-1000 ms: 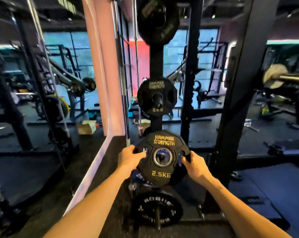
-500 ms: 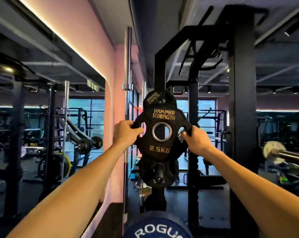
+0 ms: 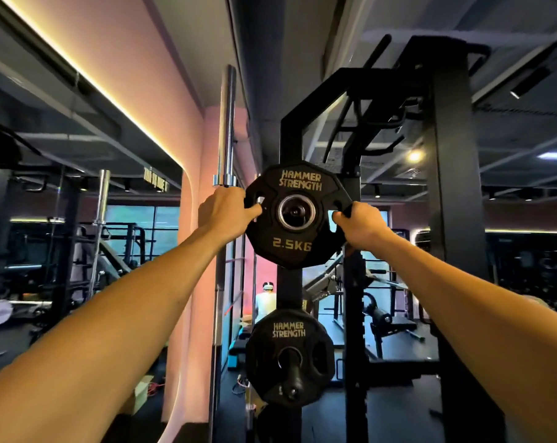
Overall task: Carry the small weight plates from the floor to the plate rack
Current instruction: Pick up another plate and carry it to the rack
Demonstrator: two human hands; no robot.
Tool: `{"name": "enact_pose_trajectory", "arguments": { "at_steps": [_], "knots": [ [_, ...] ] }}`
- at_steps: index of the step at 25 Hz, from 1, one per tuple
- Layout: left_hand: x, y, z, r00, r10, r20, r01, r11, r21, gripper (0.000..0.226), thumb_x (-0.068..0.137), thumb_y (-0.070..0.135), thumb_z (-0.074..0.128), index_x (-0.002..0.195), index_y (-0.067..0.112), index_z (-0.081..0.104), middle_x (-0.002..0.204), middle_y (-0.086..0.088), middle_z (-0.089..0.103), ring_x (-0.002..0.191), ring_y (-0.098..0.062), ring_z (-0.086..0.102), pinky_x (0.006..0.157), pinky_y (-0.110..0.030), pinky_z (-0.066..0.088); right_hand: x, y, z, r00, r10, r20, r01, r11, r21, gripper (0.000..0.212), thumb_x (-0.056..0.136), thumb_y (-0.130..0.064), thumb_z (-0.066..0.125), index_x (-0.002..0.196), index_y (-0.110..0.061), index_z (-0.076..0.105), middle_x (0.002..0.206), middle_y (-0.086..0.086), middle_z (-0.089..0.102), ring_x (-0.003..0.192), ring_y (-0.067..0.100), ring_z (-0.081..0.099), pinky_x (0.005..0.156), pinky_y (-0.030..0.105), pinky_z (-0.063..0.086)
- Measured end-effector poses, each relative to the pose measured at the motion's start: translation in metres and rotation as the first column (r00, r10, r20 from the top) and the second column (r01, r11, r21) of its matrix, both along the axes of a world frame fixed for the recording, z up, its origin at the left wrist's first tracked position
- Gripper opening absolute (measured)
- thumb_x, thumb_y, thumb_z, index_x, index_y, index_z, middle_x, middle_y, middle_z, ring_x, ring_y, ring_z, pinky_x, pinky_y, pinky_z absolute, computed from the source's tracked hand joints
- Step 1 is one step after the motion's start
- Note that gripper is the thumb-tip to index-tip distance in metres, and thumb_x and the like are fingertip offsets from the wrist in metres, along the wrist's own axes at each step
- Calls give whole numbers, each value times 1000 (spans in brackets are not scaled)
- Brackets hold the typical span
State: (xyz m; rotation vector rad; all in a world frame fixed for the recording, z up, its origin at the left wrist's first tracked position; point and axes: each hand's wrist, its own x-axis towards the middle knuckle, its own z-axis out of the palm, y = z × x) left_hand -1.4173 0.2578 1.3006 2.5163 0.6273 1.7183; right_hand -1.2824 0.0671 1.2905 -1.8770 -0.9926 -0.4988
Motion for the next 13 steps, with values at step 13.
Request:
{"name": "enact_pose_trajectory", "arguments": {
  "at_steps": [13],
  "knots": [
    [99, 79, 16, 980, 189, -56, -181, 976, 125, 40, 93, 49, 51, 95, 11, 61, 94, -15, 62, 76, -31, 55, 62, -33, 36, 103, 84, 22, 969, -217, 118, 236, 956, -175, 35, 97, -37, 43, 94, -4, 56, 76, 10, 59, 51, 27, 63, 52, 30, 48]
  ]
}}
